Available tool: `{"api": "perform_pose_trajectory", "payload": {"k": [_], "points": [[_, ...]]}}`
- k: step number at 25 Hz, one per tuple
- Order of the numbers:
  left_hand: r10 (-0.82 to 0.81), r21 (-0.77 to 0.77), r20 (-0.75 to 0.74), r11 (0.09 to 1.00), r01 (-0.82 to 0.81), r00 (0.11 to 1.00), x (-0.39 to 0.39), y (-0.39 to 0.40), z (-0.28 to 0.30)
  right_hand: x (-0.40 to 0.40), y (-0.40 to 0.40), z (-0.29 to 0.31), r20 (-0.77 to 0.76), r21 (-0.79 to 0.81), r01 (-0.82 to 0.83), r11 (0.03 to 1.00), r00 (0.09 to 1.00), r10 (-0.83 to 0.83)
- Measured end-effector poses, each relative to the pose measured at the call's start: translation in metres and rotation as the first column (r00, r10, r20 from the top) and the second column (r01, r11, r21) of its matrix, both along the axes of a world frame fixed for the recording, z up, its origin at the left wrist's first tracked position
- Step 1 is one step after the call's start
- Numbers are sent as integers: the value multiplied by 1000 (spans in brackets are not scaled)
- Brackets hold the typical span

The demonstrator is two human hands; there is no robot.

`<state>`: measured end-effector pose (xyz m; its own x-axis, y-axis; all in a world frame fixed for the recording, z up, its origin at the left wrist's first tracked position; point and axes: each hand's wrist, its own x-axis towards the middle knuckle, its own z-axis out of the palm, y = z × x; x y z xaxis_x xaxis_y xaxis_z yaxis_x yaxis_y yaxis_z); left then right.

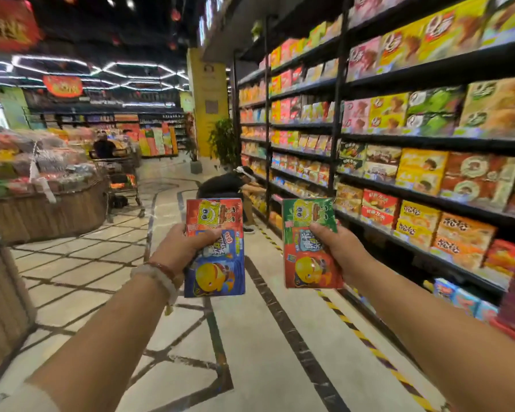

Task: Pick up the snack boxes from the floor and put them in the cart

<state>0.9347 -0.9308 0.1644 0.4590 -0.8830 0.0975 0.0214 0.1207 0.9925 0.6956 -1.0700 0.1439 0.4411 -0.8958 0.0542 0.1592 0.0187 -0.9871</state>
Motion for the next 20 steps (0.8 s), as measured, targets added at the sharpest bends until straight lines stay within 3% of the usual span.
{"api": "perform_pose_trajectory", "payload": {"k": [5,10,15,20], "points": [[-219,-34,43,975,221,975,-51,8,39,-80,64,34,34,-27,236,971,971,-235],[-466,-53,86,880,471,881,-145,6,63,-184,137,64,49,-95,492,865,871,-490],[-645,-114,159,740,662,748,-267,17,78,-292,230,86,52,-156,681,716,729,-682],[-814,-94,177,545,833,553,-410,66,79,-394,357,92,9,-171,843,510,519,-855]]}}
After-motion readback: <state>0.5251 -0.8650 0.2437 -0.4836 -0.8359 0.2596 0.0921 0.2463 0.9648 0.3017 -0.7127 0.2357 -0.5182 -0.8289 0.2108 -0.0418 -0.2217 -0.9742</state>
